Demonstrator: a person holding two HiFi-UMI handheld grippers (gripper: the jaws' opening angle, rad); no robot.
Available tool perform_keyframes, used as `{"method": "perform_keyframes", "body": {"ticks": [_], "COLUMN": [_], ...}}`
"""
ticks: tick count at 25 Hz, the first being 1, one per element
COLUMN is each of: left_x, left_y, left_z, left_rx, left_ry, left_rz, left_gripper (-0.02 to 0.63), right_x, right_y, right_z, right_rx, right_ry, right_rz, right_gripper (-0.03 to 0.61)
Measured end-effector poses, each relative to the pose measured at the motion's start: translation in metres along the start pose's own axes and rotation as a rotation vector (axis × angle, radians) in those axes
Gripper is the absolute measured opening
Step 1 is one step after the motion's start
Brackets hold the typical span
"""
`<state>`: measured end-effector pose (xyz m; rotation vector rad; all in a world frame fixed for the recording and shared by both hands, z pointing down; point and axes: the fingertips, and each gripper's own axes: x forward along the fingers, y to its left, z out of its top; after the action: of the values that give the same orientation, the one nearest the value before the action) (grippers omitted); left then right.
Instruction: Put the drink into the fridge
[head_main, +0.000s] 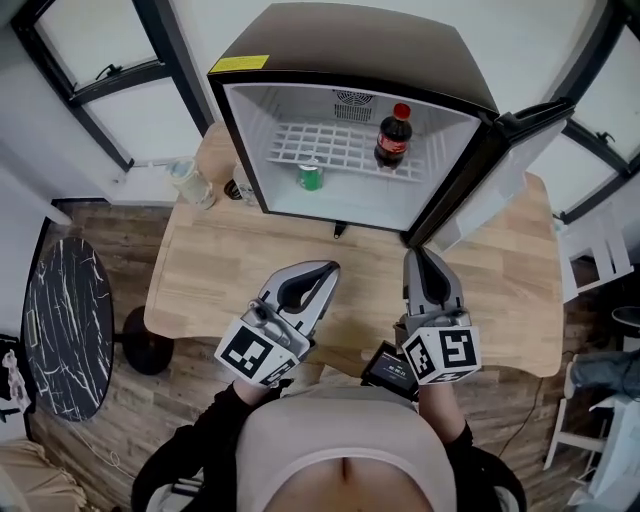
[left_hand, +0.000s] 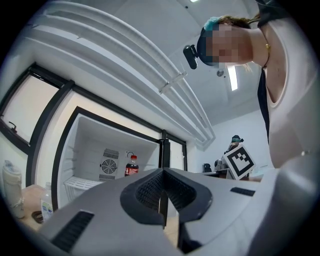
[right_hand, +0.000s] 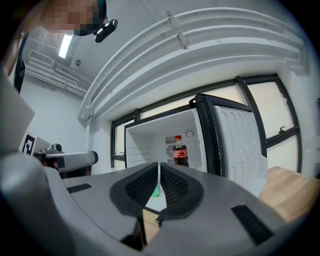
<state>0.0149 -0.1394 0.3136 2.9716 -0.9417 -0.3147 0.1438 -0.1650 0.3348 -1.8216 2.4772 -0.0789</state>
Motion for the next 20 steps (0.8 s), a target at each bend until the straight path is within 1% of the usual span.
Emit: {"method": "perform_keyframes", "body": {"ticks": [7, 14, 20], "left_x": [-0.061, -0.128, -0.168], "left_y": [-0.027, -0.073, -0.106], "left_z": [0.010, 0.016, 0.019], "left_rx": [-0.004, -0.007, -0.022], "left_ry": [-0.003, -0.002, 0.007], "left_rz": [0.023, 0.014, 0.002], "left_gripper": [0.005, 0.005, 0.005], "right_x": [-0.047, -0.111, -0.160], "right_y": [0.059, 0.117, 0.145], "right_z": [0.000, -0.003, -0.006], "right_rx": [0.006, 0.007, 0.020], "right_ry": [-0.001, -0.004, 0.000], "right_rz": [0.041, 0.054, 0.027], "right_gripper": [0.037, 0.037, 0.038]}}
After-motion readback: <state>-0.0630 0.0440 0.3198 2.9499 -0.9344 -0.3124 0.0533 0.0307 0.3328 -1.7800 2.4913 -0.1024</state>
